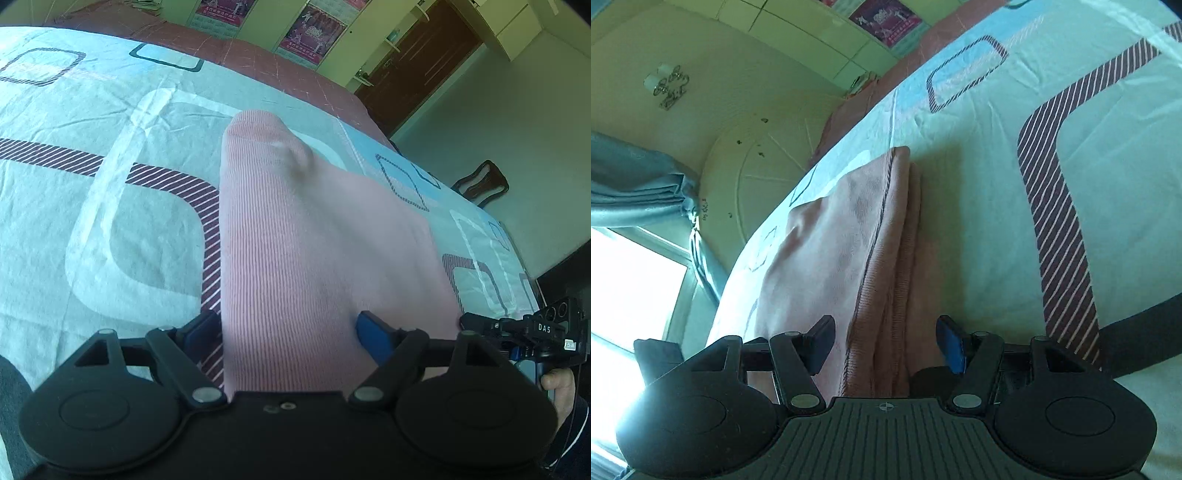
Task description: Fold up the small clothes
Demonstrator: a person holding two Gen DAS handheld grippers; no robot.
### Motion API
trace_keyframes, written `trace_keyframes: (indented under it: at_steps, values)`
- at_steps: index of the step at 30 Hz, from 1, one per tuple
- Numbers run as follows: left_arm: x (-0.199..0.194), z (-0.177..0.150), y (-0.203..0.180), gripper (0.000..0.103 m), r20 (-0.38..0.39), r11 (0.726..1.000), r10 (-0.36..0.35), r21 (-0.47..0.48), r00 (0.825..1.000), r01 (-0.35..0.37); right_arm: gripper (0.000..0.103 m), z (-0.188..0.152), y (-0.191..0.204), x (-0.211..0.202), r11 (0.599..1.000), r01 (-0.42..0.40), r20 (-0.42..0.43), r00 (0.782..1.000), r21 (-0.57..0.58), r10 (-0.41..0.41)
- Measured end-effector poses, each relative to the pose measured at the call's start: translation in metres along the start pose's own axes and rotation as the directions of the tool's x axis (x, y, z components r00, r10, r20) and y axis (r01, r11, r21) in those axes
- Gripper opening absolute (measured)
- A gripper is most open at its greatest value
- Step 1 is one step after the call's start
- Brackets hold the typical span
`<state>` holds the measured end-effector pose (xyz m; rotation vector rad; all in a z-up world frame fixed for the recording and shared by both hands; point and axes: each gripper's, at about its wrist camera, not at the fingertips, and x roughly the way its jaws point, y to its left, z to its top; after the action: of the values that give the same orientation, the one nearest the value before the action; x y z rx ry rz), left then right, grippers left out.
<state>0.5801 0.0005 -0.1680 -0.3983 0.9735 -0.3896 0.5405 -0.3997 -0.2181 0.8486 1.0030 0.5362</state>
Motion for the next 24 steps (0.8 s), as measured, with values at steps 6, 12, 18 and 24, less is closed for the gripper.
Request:
trace_keyframes:
  at_steps: [6, 12, 18, 24]
  values:
    - [0.017, 0.015, -0.003, 0.079, -0.052, 1.000, -0.021, 0.007, 0.998, 0.021, 0.060, 0.015, 0.015, 0.025, 0.996, -0.015, -0.068, 0.998, -0.084, 0.010]
    - [0.027, 0.024, -0.011, 0.060, -0.079, 0.998, -0.006, 0.065, 0.997, 0.011, 0.036, 0.013, 0.022, 0.035, 0.989, 0.022, -0.087, 0.996, -0.145, -0.035]
    - [0.023, 0.026, -0.017, 0.048, -0.063, 0.991, 0.007, 0.133, 0.998, 0.002, 0.030, 0.008, 0.028, 0.042, 0.988, 0.103, -0.016, 0.994, -0.111, -0.105]
    - [0.013, 0.033, -0.025, 0.033, -0.054, 0.981, 0.005, 0.195, 0.999, 0.006, 0.018, 0.004, 0.065, 0.048, 0.958, 0.193, 0.035, 0.981, -0.210, -0.189]
